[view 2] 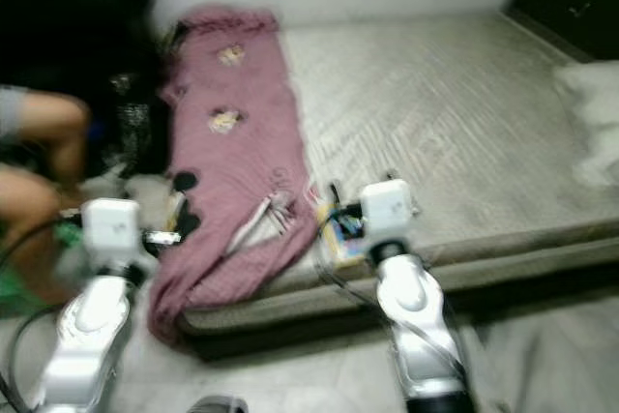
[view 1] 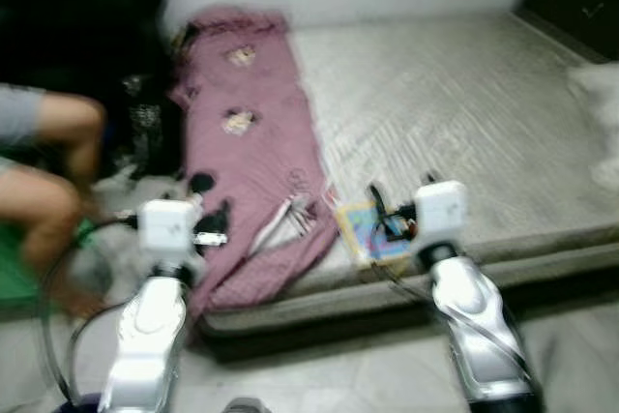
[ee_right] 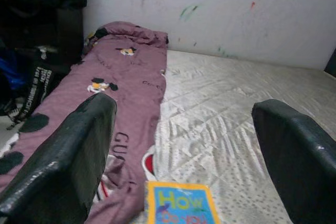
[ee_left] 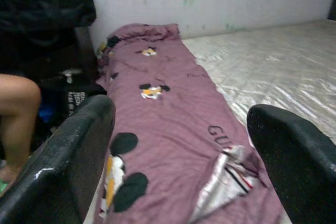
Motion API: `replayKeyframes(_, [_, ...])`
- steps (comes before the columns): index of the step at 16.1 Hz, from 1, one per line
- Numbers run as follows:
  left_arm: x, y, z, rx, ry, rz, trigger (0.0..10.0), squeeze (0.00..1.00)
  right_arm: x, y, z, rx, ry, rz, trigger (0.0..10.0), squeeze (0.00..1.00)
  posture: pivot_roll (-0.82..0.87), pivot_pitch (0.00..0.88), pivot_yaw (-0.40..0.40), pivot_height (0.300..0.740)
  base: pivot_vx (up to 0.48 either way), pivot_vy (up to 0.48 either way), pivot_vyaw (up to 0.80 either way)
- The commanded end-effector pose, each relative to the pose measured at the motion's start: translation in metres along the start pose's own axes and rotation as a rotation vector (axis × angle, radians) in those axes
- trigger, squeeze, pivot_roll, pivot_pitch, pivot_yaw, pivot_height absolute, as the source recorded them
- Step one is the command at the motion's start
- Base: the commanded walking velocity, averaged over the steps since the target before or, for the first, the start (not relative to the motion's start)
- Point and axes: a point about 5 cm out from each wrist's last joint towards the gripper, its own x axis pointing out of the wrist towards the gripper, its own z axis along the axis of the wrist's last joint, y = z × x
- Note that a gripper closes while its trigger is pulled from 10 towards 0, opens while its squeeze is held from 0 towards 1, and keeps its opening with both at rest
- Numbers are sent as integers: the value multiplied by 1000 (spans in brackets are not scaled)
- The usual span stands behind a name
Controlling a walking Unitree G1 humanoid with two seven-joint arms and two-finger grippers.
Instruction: Clean up the room
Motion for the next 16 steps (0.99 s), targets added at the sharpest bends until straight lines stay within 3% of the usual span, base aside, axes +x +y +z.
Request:
replayKeyframes(1, [1,7,4,17,-11,15,10000,0,3,5,3,17,-12,10,10000,0,15,0,-19,740,0,0,444])
replayKeyframes(4, [2,7,4,18,-10,13,10000,0,3,5,3,17,-12,8,10000,0,14,0,-18,740,0,0,440])
replayKeyframes(10, [2,5,6,2,-26,-9,10000,0,4,4,3,25,-7,1,10000,0,13,0,-16,740,0,0,0])
replayKeyframes(16, [2,5,6,-7,-30,-20,10000,0,4,4,3,25,-6,0,10000,0,13,0,-16,740,312,0,0])
